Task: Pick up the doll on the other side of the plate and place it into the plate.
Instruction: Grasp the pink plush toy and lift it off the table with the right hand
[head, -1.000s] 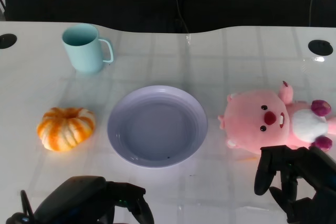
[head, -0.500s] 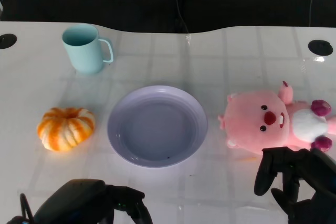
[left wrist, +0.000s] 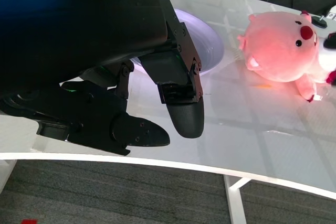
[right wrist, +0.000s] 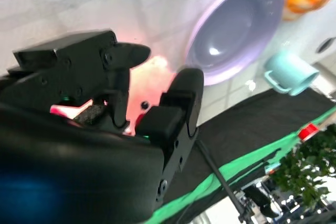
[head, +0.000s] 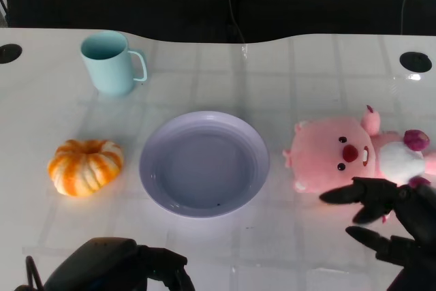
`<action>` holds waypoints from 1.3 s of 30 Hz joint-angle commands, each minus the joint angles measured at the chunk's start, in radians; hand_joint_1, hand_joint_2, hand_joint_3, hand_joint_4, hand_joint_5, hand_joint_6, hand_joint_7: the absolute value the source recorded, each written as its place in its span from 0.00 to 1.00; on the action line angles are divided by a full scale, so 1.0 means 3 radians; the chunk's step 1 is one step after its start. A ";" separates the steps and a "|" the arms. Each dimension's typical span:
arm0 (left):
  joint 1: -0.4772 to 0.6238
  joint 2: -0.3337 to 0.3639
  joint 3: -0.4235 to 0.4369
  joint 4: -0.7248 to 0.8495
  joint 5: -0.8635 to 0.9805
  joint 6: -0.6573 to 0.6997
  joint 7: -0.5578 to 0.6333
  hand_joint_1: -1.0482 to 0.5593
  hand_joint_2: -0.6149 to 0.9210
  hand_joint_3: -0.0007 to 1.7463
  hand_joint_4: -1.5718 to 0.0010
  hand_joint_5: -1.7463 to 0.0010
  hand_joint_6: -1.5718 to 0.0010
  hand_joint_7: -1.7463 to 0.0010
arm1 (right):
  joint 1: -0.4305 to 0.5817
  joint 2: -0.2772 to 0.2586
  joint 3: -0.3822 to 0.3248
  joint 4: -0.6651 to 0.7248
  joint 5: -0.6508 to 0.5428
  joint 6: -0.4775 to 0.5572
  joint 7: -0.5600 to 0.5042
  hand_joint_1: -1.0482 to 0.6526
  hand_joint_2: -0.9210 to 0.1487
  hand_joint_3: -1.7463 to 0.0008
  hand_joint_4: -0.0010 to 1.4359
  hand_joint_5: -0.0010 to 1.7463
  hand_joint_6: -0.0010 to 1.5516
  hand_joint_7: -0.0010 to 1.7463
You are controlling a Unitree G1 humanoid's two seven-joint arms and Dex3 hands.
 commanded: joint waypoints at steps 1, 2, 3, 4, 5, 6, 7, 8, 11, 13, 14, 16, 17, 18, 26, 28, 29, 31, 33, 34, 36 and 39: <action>0.0018 0.0038 0.0021 -0.0013 0.0026 -0.0015 0.0035 0.55 1.00 0.10 0.54 0.19 0.43 0.65 | -0.0044 -0.0047 -0.0101 0.0048 -0.0048 -0.0061 -0.0110 0.48 0.02 0.96 0.28 0.25 0.35 0.01; 0.0019 0.0037 0.0019 -0.0011 0.0030 -0.0019 0.0039 0.55 1.00 0.10 0.53 0.19 0.42 0.65 | -0.0056 -0.0059 -0.0116 0.0071 -0.0090 -0.0089 -0.0154 0.47 0.03 0.97 0.26 0.24 0.33 0.00; 0.0018 0.0038 0.0015 -0.0002 0.0038 -0.0034 0.0048 0.55 1.00 0.09 0.53 0.19 0.42 0.65 | -0.0069 -0.0076 -0.0126 0.0097 -0.0151 -0.0123 -0.0212 0.46 0.04 0.98 0.24 0.24 0.31 0.00; 0.0017 0.0041 0.0012 -0.0001 0.0047 -0.0035 0.0046 0.55 1.00 0.09 0.53 0.20 0.42 0.65 | -0.0081 -0.0087 -0.0134 0.0115 -0.0207 -0.0149 -0.0260 0.44 0.05 0.98 0.22 0.23 0.30 0.00; 0.0016 0.0042 0.0010 0.0002 0.0051 -0.0037 0.0045 0.55 1.00 0.09 0.53 0.20 0.42 0.65 | -0.0092 -0.0091 -0.0138 0.0109 -0.0275 -0.0121 -0.0281 0.43 0.05 0.99 0.20 0.22 0.29 0.00; 0.0016 0.0042 0.0010 0.0004 0.0052 -0.0036 0.0042 0.55 1.00 0.09 0.53 0.20 0.42 0.65 | -0.0101 -0.0090 -0.0141 0.0107 -0.0337 -0.0097 -0.0297 0.42 0.05 0.99 0.18 0.21 0.27 0.00; 0.0016 0.0040 0.0011 0.0004 0.0053 -0.0035 0.0038 0.55 1.00 0.09 0.53 0.20 0.42 0.66 | -0.0106 -0.0086 -0.0144 0.0104 -0.0378 -0.0078 -0.0302 0.41 0.05 0.99 0.16 0.21 0.26 0.00; 0.0019 0.0041 0.0012 0.0003 0.0060 -0.0031 0.0036 0.55 1.00 0.09 0.53 0.20 0.42 0.66 | -0.0115 -0.0090 -0.0140 0.0088 -0.0458 -0.0031 -0.0295 0.39 0.05 0.99 0.15 0.20 0.24 0.00; 0.0022 0.0050 0.0016 -0.0001 0.0065 -0.0021 0.0021 0.55 1.00 0.09 0.52 0.22 0.42 0.66 | -0.0152 -0.0105 -0.0106 0.0050 -0.0725 0.0092 -0.0278 0.35 0.05 1.00 0.11 0.19 0.21 0.00; 0.0024 0.0054 0.0015 -0.0014 0.0071 0.0003 0.0003 0.54 1.00 0.09 0.52 0.24 0.42 0.67 | -0.0192 -0.0087 -0.0071 0.0021 -0.0888 0.0214 -0.0238 0.33 0.06 1.00 0.09 0.19 0.19 0.00; 0.0025 0.0053 0.0014 -0.0017 0.0070 0.0008 -0.0001 0.54 1.00 0.09 0.52 0.24 0.42 0.67 | -0.0210 -0.0077 -0.0055 0.0008 -0.0951 0.0271 -0.0216 0.32 0.07 1.00 0.08 0.19 0.18 0.00; 0.0025 0.0049 0.0008 -0.0010 0.0080 -0.0005 0.0013 0.54 1.00 0.09 0.51 0.24 0.41 0.67 | -0.0255 -0.0081 -0.0010 0.0008 -0.1128 0.0397 -0.0180 0.31 0.07 1.00 0.06 0.19 0.17 0.00; 0.0025 0.0049 0.0004 -0.0007 0.0088 -0.0011 0.0020 0.54 1.00 0.09 0.51 0.24 0.41 0.67 | -0.0279 -0.0083 0.0012 0.0020 -0.1206 0.0457 -0.0165 0.30 0.07 1.00 0.05 0.20 0.17 0.00; 0.0025 0.0048 0.0001 -0.0006 0.0097 -0.0020 0.0028 0.54 1.00 0.09 0.51 0.24 0.41 0.68 | -0.0306 -0.0082 0.0032 0.0033 -0.1272 0.0521 -0.0140 0.30 0.07 1.00 0.05 0.20 0.17 0.00; 0.0053 0.0032 -0.0018 -0.0045 0.0151 -0.0026 0.0032 0.54 1.00 0.09 0.51 0.23 0.41 0.68 | -0.0539 -0.0093 0.0182 0.0248 -0.1652 0.0914 0.0060 0.28 0.06 1.00 0.00 0.21 0.14 0.00; 0.0063 0.0031 -0.0019 -0.0055 0.0157 -0.0021 0.0028 0.54 1.00 0.09 0.51 0.25 0.41 0.68 | -0.0615 -0.0092 0.0223 0.0344 -0.1720 0.0983 0.0080 0.26 0.05 0.99 0.00 0.21 0.14 0.00; 0.0075 0.0030 -0.0017 -0.0063 0.0158 -0.0020 0.0029 0.54 1.00 0.09 0.51 0.25 0.41 0.69 | -0.0651 -0.0090 0.0242 0.0392 -0.1749 0.1014 0.0078 0.26 0.04 0.99 0.00 0.20 0.14 0.00; 0.0091 0.0031 -0.0014 -0.0080 0.0158 -0.0009 0.0021 0.54 1.00 0.09 0.51 0.26 0.41 0.69 | -0.0740 -0.0072 0.0270 0.0518 -0.1766 0.1074 0.0054 0.26 0.04 0.99 0.00 0.20 0.14 0.00; 0.0100 0.0031 -0.0012 -0.0087 0.0154 -0.0007 0.0018 0.55 1.00 0.09 0.50 0.26 0.41 0.69 | -0.0823 -0.0074 0.0288 0.0658 -0.1752 0.1096 0.0016 0.25 0.04 0.99 0.00 0.19 0.13 0.00; 0.0103 0.0031 -0.0012 -0.0092 0.0154 -0.0006 0.0017 0.55 1.00 0.09 0.50 0.25 0.41 0.69 | -0.0861 -0.0081 0.0297 0.0733 -0.1746 0.1095 -0.0012 0.25 0.03 0.99 0.00 0.19 0.13 0.00; 0.0105 0.0033 -0.0014 -0.0111 0.0152 0.0015 -0.0003 0.55 1.00 0.09 0.50 0.25 0.40 0.70 | -0.0932 -0.0092 0.0312 0.0884 -0.1731 0.1091 -0.0064 0.24 0.03 0.99 0.00 0.19 0.13 0.00; 0.0108 0.0034 -0.0016 -0.0124 0.0142 0.0029 -0.0014 0.55 1.00 0.09 0.51 0.22 0.40 0.70 | -0.1000 -0.0099 0.0331 0.1025 -0.1712 0.1106 -0.0099 0.24 0.02 0.99 0.00 0.19 0.13 0.00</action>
